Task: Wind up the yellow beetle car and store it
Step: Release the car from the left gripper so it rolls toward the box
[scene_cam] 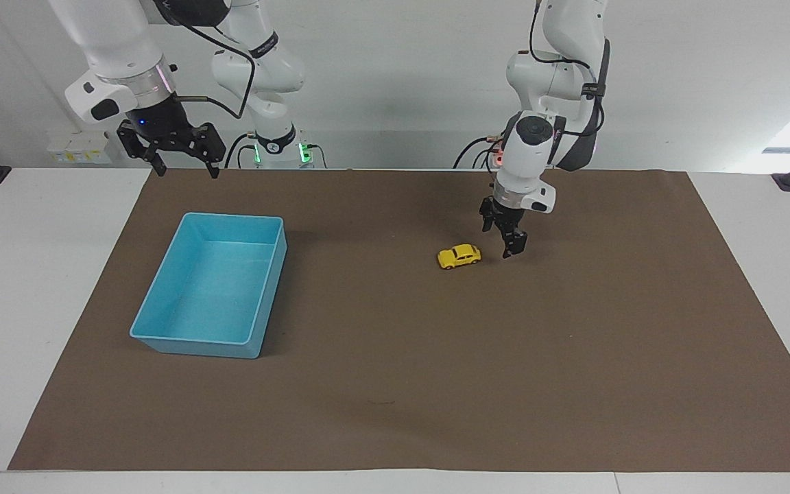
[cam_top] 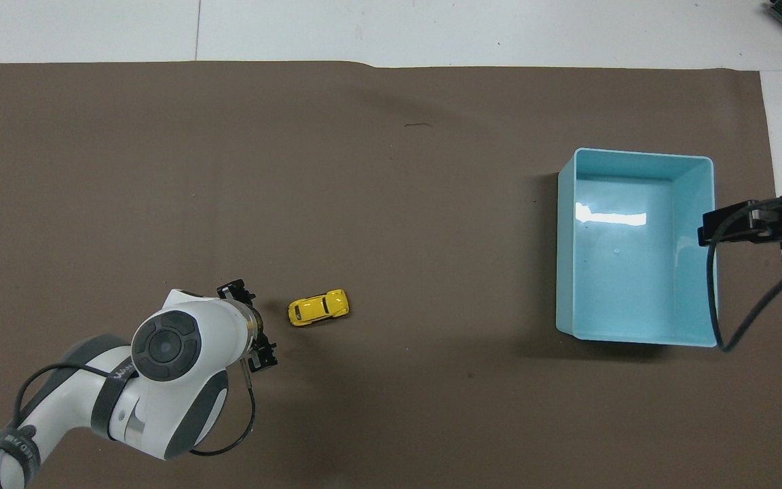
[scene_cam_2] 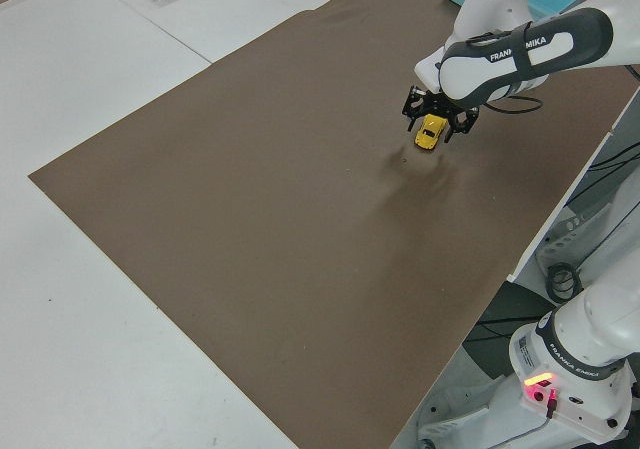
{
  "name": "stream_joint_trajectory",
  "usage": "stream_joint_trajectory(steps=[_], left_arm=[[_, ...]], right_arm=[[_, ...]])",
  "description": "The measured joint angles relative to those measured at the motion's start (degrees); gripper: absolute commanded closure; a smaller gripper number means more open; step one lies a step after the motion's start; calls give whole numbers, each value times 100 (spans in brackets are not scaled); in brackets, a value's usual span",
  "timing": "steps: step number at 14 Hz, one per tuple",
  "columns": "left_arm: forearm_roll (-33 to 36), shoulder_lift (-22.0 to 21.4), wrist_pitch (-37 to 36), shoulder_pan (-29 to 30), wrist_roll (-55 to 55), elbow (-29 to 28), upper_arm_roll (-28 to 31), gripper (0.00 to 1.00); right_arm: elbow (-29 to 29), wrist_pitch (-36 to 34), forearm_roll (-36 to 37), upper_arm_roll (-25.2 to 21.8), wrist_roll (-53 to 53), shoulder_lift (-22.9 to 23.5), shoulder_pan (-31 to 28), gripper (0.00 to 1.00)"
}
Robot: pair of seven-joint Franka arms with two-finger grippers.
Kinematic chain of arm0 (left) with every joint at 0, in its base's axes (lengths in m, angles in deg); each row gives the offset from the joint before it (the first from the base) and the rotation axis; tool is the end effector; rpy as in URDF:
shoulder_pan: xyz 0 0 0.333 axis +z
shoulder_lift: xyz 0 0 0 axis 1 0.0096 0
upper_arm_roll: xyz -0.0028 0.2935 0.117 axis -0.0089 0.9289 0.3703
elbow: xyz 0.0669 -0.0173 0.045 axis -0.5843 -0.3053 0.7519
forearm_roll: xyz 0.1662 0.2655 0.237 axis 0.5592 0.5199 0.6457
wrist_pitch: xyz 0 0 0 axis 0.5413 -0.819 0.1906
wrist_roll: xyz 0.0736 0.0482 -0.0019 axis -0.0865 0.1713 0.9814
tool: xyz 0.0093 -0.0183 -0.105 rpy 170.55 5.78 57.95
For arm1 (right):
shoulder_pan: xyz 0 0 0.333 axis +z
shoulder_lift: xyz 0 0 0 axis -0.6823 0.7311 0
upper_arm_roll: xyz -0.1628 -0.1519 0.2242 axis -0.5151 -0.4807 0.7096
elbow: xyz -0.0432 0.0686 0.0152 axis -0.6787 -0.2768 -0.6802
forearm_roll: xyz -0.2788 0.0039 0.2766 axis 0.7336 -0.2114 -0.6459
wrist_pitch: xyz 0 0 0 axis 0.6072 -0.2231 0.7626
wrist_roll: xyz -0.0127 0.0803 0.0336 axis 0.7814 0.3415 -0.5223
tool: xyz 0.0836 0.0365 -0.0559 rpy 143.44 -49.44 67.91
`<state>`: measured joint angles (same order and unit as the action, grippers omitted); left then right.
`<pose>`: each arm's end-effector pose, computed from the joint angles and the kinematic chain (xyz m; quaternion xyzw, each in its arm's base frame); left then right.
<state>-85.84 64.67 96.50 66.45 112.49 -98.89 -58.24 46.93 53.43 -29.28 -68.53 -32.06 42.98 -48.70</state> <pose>0.4190 -0.2152 0.3156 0.5690 0.8214 0.0061 0.0397 0.5384 0.0067 0.6392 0.9994 -0.0321 -0.0119 0.0055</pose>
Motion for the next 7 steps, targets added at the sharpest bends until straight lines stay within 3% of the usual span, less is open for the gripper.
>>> stream_joint_trajectory(steps=[4, 7], left_arm=[[0, 1, 3, 0, 0, 0, 0, 0], [317, 281, -837, 452, 28, 843, 108, 0]], right_arm=[[0, 0, 0, 0, 0, 0, 0, 0], [0, 0, 0, -1, 0, 0, -1, 0]])
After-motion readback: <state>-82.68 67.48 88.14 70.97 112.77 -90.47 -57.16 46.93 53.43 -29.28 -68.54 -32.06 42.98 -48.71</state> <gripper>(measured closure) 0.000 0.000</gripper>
